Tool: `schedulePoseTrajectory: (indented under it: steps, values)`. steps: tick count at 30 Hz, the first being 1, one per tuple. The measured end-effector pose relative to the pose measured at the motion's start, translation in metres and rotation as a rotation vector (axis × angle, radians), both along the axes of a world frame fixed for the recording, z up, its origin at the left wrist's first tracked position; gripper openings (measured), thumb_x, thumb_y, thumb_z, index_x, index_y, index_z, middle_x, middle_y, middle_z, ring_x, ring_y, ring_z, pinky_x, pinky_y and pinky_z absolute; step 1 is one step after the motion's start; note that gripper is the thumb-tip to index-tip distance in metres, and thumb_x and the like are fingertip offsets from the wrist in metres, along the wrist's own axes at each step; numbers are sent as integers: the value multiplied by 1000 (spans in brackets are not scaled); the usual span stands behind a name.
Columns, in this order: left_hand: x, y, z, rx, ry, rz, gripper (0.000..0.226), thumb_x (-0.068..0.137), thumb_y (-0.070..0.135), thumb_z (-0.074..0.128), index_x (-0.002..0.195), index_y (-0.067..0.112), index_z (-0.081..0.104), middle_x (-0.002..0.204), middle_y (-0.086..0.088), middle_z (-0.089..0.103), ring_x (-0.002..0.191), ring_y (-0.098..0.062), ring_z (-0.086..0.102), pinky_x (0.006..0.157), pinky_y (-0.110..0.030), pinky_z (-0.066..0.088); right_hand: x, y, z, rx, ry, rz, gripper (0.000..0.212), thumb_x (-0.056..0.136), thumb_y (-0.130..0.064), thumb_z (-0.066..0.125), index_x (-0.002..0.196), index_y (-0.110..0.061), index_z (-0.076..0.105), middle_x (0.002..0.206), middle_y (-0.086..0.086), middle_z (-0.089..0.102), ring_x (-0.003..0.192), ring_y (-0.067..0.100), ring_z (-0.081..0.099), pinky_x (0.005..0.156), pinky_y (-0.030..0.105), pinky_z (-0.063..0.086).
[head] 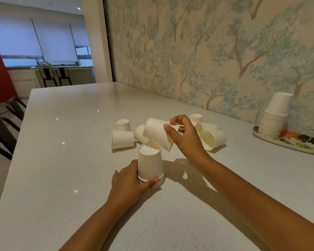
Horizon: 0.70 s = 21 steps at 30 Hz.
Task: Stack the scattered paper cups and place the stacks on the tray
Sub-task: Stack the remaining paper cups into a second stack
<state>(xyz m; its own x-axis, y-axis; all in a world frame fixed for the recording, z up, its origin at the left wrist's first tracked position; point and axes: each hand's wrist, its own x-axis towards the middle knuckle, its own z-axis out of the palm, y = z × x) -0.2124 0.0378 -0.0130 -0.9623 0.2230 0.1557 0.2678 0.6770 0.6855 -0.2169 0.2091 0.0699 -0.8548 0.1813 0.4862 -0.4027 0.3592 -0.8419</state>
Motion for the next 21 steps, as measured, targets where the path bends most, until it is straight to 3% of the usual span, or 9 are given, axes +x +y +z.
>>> schedulePoseTrajectory:
  steps: [3,6,8,10,12,15,18,21]
  values:
    - [0,0,0,-10,3,6,90,54,78,44,130,29,35,136,6,50,123,-20,48,109,-55,29,-5,14,8,-39,-300,162,33,78,-30,70,94,-28,42,108,-1,46,98,18,56,82,39,55]
    - [0,0,0,-18,6,7,91,54,78,43,130,30,35,136,7,50,123,-20,48,110,-55,27,-7,21,6,47,-500,150,55,72,-36,73,112,-30,35,108,0,47,95,22,61,81,43,57]
    - [0,-1,0,-15,12,4,91,54,79,43,130,30,35,135,7,51,122,-19,49,109,-55,27,-10,19,3,69,-424,26,57,74,-38,70,118,-32,35,106,-3,48,93,21,60,83,45,55]
    - [0,-1,0,-14,10,-2,90,54,78,43,130,30,35,136,7,50,122,-20,48,110,-55,27,-14,16,-1,-119,-255,-15,51,80,-34,66,120,-28,37,118,4,47,96,21,58,85,44,54]
    - [0,0,1,-19,3,2,90,54,78,43,130,30,35,136,7,50,123,-20,48,111,-55,25,-14,10,-2,-455,-137,138,49,82,-28,65,121,-24,37,122,8,47,97,18,59,84,39,54]
    - [0,0,0,-20,14,14,89,54,78,42,129,30,36,134,7,51,121,-20,49,110,-55,27,-10,-8,-10,-733,-97,391,76,70,-34,74,131,-16,32,127,14,49,100,18,62,79,31,55]
    - [1,0,0,-21,18,2,89,55,79,41,129,30,36,132,7,53,119,-18,51,109,-54,28,-7,-25,-27,-596,-138,449,103,46,-60,80,131,-25,32,128,10,52,106,21,61,84,37,54]
    - [1,0,0,4,27,-13,91,55,80,41,131,31,33,133,7,52,121,-18,49,110,-55,25,-3,-27,-40,-315,-129,423,83,55,-57,75,122,-44,30,129,0,52,113,19,57,92,40,51]
